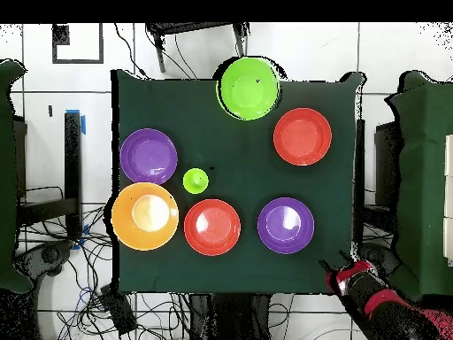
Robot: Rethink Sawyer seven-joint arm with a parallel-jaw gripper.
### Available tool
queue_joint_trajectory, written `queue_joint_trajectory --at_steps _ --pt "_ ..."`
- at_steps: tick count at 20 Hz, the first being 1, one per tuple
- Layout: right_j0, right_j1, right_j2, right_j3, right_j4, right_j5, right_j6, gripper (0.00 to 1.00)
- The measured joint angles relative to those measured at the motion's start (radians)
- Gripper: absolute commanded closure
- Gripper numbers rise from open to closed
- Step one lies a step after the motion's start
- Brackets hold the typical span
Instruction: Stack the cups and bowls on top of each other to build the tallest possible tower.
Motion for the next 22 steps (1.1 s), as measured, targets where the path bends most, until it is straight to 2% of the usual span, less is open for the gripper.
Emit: queue_joint_trajectory --at_steps 17,22 --pt "0.137 0.025 -0.028 -0.043 -0.015 0.0 0.0 0.0" --pt "0.157 0.046 -0.034 -0.063 -0.015 0.0 0.0 0.0"
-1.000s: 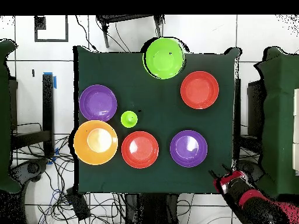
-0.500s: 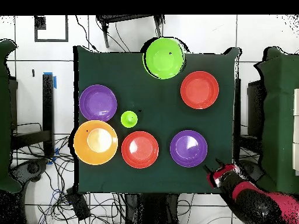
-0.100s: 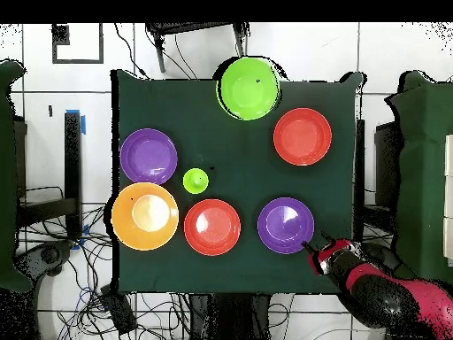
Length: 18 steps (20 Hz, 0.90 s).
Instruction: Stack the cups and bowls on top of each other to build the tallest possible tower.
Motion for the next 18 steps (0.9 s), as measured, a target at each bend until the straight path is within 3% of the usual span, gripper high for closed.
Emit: queue_joint_trajectory --at_steps 18 --pt "-0.007 0.066 -0.006 -0.043 -0.007 0.0 0.0 0.0"
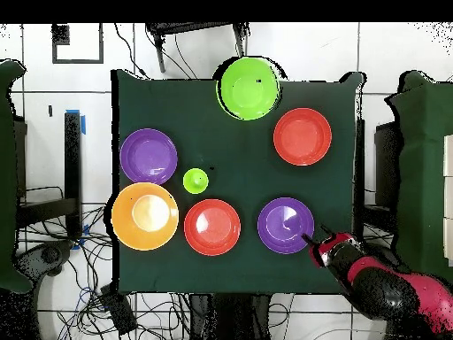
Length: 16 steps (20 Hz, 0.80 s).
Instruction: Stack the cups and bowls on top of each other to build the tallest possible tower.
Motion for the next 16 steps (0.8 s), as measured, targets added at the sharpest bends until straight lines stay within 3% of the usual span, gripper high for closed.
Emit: queue_joint_trajectory --at_steps 16 --pt "0.002 0.047 -0.003 -0.015 -0.011 0.0 0.0 0.0"
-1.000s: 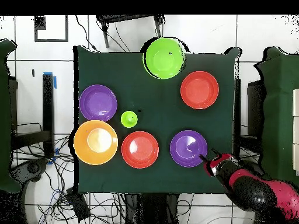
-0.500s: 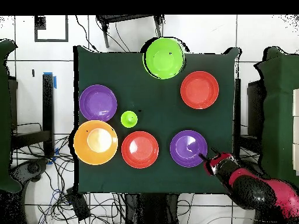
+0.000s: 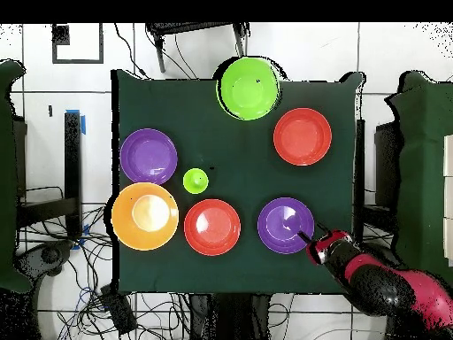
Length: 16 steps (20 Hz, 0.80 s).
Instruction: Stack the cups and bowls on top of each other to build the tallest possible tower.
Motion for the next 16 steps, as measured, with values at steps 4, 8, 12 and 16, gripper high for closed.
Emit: queue_joint_trajectory --at_steps 4,8,12,16 --pt "0.006 0.001 0.0 -0.005 -0.002 0.0 0.0 0.0" --pt "0.013 0.002 0.0 -0.014 -0.003 0.0 0.0 0.0" --pt "0.02 0.013 0.0 -0.029 -0.005 0.0 0.0 0.0" --pt "0.025 0.025 -0.001 -0.041 -0.007 0.0 0.0 0.0"
